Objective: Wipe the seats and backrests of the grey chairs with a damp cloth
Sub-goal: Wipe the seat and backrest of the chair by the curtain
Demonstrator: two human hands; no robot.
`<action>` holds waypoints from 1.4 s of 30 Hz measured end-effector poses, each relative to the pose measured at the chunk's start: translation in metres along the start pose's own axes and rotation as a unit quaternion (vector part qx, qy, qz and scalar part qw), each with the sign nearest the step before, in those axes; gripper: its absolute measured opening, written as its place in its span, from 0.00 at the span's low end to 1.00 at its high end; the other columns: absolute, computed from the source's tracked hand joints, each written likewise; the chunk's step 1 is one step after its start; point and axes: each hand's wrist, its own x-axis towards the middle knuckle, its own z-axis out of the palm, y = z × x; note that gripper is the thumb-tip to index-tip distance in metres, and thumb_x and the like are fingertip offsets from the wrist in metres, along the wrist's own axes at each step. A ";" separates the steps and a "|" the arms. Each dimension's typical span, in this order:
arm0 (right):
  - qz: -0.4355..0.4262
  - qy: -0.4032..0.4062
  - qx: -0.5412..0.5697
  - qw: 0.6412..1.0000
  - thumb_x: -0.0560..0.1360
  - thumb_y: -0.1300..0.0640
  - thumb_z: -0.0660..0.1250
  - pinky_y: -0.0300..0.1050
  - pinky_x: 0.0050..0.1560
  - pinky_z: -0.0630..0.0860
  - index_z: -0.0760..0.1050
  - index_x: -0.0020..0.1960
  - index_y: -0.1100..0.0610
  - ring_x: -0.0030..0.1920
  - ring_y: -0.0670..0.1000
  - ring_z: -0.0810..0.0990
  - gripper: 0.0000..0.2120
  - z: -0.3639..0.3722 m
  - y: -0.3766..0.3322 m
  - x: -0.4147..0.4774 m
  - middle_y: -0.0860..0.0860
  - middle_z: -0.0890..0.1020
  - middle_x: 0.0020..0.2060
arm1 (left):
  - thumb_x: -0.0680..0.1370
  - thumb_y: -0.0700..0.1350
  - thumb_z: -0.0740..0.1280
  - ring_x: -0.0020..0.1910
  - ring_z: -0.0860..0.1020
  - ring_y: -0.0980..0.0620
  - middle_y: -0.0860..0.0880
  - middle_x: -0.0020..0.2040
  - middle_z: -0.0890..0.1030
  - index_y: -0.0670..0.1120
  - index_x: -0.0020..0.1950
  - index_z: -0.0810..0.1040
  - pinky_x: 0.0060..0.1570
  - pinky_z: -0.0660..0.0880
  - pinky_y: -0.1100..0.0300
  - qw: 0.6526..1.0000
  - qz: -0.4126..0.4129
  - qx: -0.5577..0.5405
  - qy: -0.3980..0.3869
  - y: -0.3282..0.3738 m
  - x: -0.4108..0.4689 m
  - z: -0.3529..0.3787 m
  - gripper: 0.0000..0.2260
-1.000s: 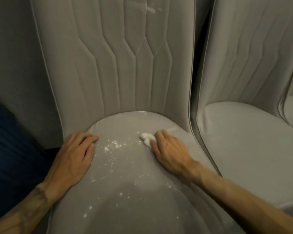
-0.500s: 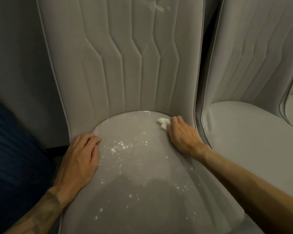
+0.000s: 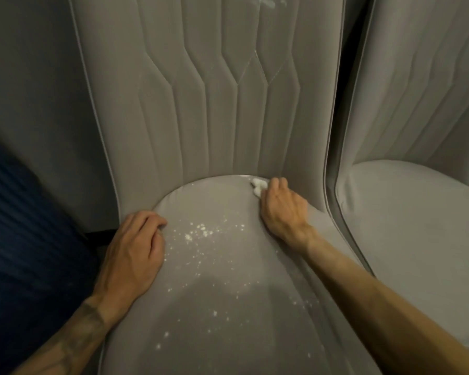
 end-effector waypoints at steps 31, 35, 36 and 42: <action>-0.085 -0.039 -0.025 0.995 0.85 0.50 0.49 0.55 0.42 0.70 0.65 0.55 0.56 0.51 0.63 0.80 0.11 -0.001 -0.014 -0.002 0.57 0.75 0.52 | 0.76 0.45 0.63 0.67 0.68 0.38 0.42 0.65 0.74 0.45 0.52 0.81 0.65 0.63 0.37 0.984 -0.027 0.170 0.051 0.001 -0.006 -0.004 0.10; -0.176 -0.032 0.030 0.983 0.84 0.47 0.50 0.51 0.36 0.65 0.65 0.52 0.54 0.44 0.61 0.79 0.12 0.005 -0.049 -0.038 0.54 0.74 0.48 | 0.77 0.45 0.62 0.66 0.68 0.37 0.43 0.63 0.75 0.45 0.52 0.81 0.64 0.63 0.37 0.983 -0.023 0.174 0.052 0.002 -0.005 -0.004 0.10; -0.213 -0.041 0.039 0.975 0.84 0.45 0.49 0.49 0.34 0.63 0.64 0.50 0.52 0.41 0.59 0.78 0.12 0.004 -0.053 -0.051 0.52 0.73 0.46 | 0.77 0.45 0.62 0.65 0.69 0.37 0.43 0.62 0.75 0.45 0.52 0.80 0.63 0.64 0.37 0.983 -0.022 0.177 0.052 0.002 -0.005 -0.004 0.10; -0.078 -0.058 -0.040 0.995 0.85 0.45 0.48 0.54 0.42 0.68 0.65 0.54 0.55 0.50 0.62 0.79 0.15 -0.023 0.027 -0.012 0.55 0.73 0.51 | 0.77 0.45 0.62 0.64 0.68 0.36 0.43 0.60 0.75 0.44 0.52 0.81 0.61 0.64 0.38 0.981 -0.014 0.179 0.067 0.001 -0.006 -0.002 0.10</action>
